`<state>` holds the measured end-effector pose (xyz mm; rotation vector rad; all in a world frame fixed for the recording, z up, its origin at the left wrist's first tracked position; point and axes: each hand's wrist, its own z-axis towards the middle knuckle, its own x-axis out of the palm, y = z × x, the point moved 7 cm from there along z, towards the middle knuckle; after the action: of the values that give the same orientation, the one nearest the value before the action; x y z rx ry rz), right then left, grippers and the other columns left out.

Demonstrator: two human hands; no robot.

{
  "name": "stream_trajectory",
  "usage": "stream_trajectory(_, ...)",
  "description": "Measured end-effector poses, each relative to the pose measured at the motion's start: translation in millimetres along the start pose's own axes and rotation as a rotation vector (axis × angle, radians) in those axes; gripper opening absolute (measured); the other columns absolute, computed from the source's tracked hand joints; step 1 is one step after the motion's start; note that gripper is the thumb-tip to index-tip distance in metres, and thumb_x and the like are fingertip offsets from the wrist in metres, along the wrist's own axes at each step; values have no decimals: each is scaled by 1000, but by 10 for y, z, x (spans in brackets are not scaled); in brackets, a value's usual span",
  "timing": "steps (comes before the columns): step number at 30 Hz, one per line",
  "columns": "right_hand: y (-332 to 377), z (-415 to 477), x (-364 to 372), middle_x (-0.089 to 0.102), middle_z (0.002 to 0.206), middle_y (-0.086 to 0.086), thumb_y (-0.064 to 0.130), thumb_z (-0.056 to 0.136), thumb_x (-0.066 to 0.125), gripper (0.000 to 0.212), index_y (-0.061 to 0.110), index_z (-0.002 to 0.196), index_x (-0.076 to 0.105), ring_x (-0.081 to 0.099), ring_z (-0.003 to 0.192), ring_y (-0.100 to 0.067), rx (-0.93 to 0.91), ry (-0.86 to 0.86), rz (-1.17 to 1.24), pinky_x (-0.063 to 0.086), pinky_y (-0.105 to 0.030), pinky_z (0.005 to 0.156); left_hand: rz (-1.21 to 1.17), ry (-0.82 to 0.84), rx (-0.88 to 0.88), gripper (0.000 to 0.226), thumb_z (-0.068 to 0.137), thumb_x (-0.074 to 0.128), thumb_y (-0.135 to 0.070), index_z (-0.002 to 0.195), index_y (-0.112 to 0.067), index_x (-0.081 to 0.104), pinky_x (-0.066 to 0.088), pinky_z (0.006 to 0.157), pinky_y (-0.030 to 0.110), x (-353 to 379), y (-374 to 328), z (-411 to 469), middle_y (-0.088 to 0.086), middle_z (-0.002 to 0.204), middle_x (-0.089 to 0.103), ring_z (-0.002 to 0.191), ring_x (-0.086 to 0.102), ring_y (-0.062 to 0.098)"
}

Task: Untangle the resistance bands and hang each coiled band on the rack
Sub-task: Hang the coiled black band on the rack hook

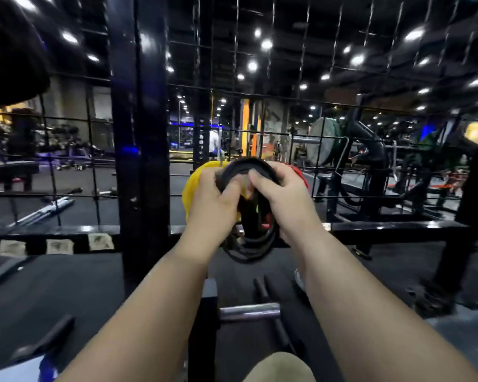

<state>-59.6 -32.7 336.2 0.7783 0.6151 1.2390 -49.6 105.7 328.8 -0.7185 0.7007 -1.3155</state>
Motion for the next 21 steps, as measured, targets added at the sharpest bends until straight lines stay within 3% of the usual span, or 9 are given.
stream_trajectory(3, 132, 154, 180, 70, 85, -11, 32, 79, 70, 21, 18, 94, 70, 65, 81, -26, -29, -4, -12, 53, -49, 87, 57, -89, 7, 30, 87, 57, -43, 102, -18, 51, 51, 79, 40, -205, -95, 169, -6, 90, 59, 89, 60, 20)
stream_trajectory(7, 199, 390, 379, 65, 76, -6, 44, 75, 68, 26, 19, 83, 68, 60, 73, -26, -33, -3, -85, 52, -54, 74, 207, -103, 28, 19, 95, 54, -35, 99, -17, 46, 31, 69, 27, -377, -187, 443, -10, 84, 50, 86, 50, 17)
stream_trajectory(10, 122, 554, 474, 68, 78, -4, 52, 69, 67, 36, 19, 83, 66, 64, 75, -35, 0, -16, -142, 54, -61, 77, 304, -114, 55, 19, 94, 56, -32, 98, -18, 45, 31, 66, 24, -439, -159, 620, 2, 105, 51, 78, 48, 14)
stream_trajectory(12, 45, 607, 465, 72, 86, -1, 53, 69, 69, 33, 25, 86, 66, 68, 83, -32, 52, -45, -175, 56, -56, 81, 346, -129, 54, 18, 92, 58, -31, 99, -19, 46, 30, 55, 21, -449, -109, 681, 3, 111, 47, 72, 45, 5)
stream_trajectory(17, -87, 738, 411, 70, 90, 1, 39, 85, 71, 18, 23, 92, 65, 66, 89, -22, 109, -62, -266, 55, -47, 86, 490, -78, 18, 18, 92, 55, -35, 106, -25, 49, 42, 56, 30, -363, 41, 790, 3, 107, 54, 77, 57, 18)
stream_trajectory(21, -129, 823, 426, 71, 88, -1, 35, 83, 74, 16, 22, 88, 65, 68, 87, -24, 142, -27, -308, 56, -48, 85, 636, -72, -7, 23, 93, 51, -38, 113, -29, 54, 36, 54, 29, -387, 91, 808, 0, 104, 55, 79, 57, 21)
